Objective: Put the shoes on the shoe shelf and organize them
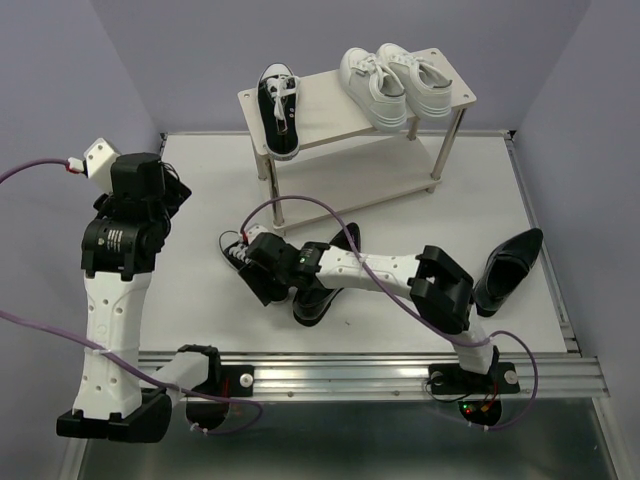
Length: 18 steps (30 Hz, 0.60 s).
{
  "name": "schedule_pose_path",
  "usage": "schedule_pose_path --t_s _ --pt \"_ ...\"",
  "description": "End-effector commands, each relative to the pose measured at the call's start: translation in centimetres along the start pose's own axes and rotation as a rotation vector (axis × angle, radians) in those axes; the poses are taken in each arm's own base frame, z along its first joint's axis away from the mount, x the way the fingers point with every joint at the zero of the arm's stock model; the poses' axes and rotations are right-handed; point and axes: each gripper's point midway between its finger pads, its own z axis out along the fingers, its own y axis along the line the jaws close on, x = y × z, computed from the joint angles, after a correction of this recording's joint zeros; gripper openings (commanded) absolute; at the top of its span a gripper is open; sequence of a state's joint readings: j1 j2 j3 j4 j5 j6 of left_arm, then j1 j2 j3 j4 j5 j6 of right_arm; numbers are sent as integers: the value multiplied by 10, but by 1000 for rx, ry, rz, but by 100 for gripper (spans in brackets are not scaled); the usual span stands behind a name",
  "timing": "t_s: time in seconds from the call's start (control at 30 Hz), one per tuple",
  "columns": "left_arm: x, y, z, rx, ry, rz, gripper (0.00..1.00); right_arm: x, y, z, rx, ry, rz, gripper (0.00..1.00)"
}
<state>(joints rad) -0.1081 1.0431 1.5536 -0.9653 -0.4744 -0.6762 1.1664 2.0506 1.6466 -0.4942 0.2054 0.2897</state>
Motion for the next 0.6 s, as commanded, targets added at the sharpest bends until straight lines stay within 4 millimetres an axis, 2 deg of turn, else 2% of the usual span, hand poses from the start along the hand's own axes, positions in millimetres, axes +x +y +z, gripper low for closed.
schedule_pose_path --t_s 0.0,0.17,0.33,0.4,0.43,0.47,0.57 --pt "-5 -1 -2 24 -23 2 79 -27 16 9 -38 -83 12 82" --pt "-5 3 -6 26 -25 7 79 -21 17 23 -29 -72 28 63" --pt "-4 5 -7 26 -28 9 79 -23 17 20 -28 -78 38 36" --pt "-5 4 -7 27 -29 8 79 -26 14 16 -21 -88 39 24" --pt "-4 5 -7 27 -29 10 79 -33 14 7 -23 -110 43 12" --pt "-5 4 -7 28 -30 9 79 -35 13 3 -23 -116 40 3" --pt "-3 4 -5 28 -28 13 79 -51 15 -17 -47 -160 24 1"
